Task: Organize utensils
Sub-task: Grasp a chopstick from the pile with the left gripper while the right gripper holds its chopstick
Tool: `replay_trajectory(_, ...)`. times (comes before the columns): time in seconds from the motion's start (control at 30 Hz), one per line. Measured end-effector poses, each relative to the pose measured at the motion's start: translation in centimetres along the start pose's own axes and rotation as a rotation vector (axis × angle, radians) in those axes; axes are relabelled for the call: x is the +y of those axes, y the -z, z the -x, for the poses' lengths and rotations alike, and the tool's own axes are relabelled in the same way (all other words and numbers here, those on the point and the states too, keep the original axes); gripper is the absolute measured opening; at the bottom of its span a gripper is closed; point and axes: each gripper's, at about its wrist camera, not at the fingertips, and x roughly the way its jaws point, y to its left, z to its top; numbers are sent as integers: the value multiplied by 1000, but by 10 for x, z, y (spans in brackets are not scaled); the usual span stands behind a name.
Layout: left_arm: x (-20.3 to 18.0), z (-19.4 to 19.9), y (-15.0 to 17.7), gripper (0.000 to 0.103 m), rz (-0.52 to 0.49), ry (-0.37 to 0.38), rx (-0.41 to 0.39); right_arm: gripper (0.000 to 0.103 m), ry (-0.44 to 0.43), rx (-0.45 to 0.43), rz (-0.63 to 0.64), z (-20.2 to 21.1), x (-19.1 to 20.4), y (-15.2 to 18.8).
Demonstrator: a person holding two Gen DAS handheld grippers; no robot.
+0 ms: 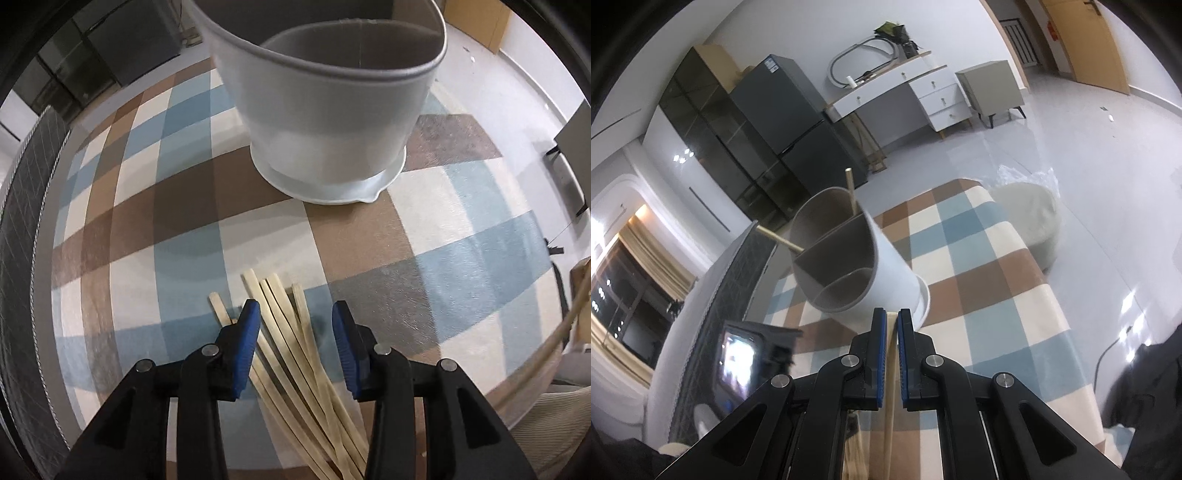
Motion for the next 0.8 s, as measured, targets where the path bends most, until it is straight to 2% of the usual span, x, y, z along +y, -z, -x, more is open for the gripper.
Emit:
replay_trajectory(0.1,-1,-9,-4,34,-1,-1,38,6,-7,4,-3,-2,2,-1)
replay_trajectory(0.23,-2,-9,-10,30,4,-4,37,6,-6,5,15,-3,7,0)
replay_trajectory(0.27,-1,-9,-12,20,12,0,41,6,-4,5,17,-4,7,0)
replay_trajectory(0.3,-2,-9,-14,4,10,-34,43,6,-2,5,17,-4,6,0)
replay_trajectory(0.37,-3,-8,-16,4,10,-44,45,6,4,6,10,-4,4,0)
replay_trajectory(0.57,7,13,-18,2,56,9,-21,6,20,10,4,-4,0,1)
replay_trajectory(0.73,29,47,-6,2,117,58,-114,5,11,7,23,-2,5,3)
replay_trajectory(0.8,43,66,2,2,153,82,-180,5,-3,-6,47,2,10,5)
